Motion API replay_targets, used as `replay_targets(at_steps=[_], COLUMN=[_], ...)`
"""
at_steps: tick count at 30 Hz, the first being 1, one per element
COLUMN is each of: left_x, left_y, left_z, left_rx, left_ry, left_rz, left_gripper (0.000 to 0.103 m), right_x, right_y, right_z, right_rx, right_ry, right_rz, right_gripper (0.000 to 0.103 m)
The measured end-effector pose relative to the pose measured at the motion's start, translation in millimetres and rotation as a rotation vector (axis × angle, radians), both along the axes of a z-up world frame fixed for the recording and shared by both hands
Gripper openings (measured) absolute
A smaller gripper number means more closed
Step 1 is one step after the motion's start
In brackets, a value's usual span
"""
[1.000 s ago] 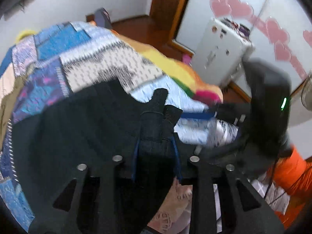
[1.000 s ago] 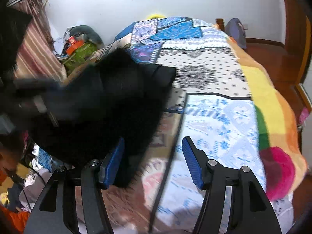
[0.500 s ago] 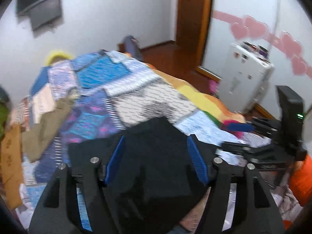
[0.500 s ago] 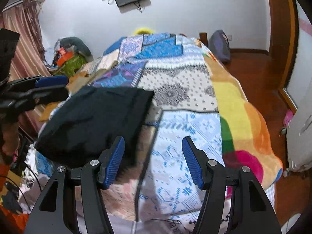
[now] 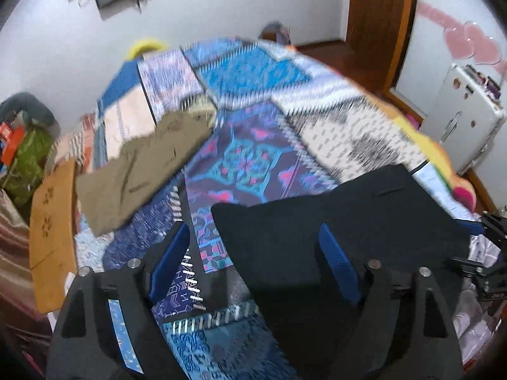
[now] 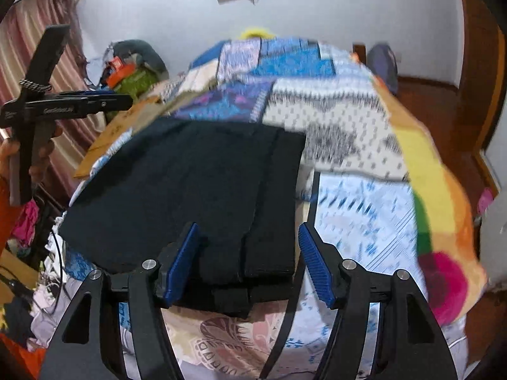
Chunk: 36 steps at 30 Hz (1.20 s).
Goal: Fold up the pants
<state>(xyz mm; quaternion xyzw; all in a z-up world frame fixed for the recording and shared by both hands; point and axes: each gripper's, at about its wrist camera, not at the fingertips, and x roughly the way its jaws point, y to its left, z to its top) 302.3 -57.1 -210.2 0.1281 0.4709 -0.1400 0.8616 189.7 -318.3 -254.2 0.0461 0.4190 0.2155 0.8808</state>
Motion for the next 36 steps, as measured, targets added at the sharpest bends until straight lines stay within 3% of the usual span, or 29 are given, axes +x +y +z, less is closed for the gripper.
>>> replay_targets(at_steps=[4,8,9,10,12,13,16,21,27,36], left_x=[21,44,50,55,58,55,44,17,-33,-100], left_y=[-1,3,6,9,12,12,13,31,63,78], left_z=[-40,-61,-64,-68,-71,-70,-66,-55,-44,-38], left_rx=[0.004,-0.092,-0.123,-0.157,-0.215,-0.215,-0.190,-0.160,-0.143,-0.131], left_ry=[0.082,0.130,0.148,0.174,0.203,0.189,0.154,0.105,0.070,0.015], left_rz=[0.010,0.036,0.043,0.040,0.019,0.010,-0.009,0.026,0.116,0.195], left_gripper=[0.085,0.090,0.088,0.075,0.064,0.056,0.047,0.040,0.038,0.038], right_x=[-3,-5,-5,-6,-5,-4,-1,12,33,9], right_y=[-2,0,1,2,1,1,2,3,9,34], right_z=[-8,-8,-8,-8,-8,-7,-7,-5,10,29], right_rx=[0.011,-0.007,-0.013,-0.019,-0.020,-0.020,-0.026,-0.061,-0.135,-0.061], right_ry=[0.022,0.021,0.019,0.018,0.021,0.024,0.024,0.019,-0.027,-0.070], right_rz=[-0.021,-0.032,-0.034,-0.037,-0.037,-0.037,-0.033,-0.018,-0.020,0.030], right_gripper=[0.067,0.067,0.067,0.067,0.067,0.068,0.069,0.069,0.069,0.071])
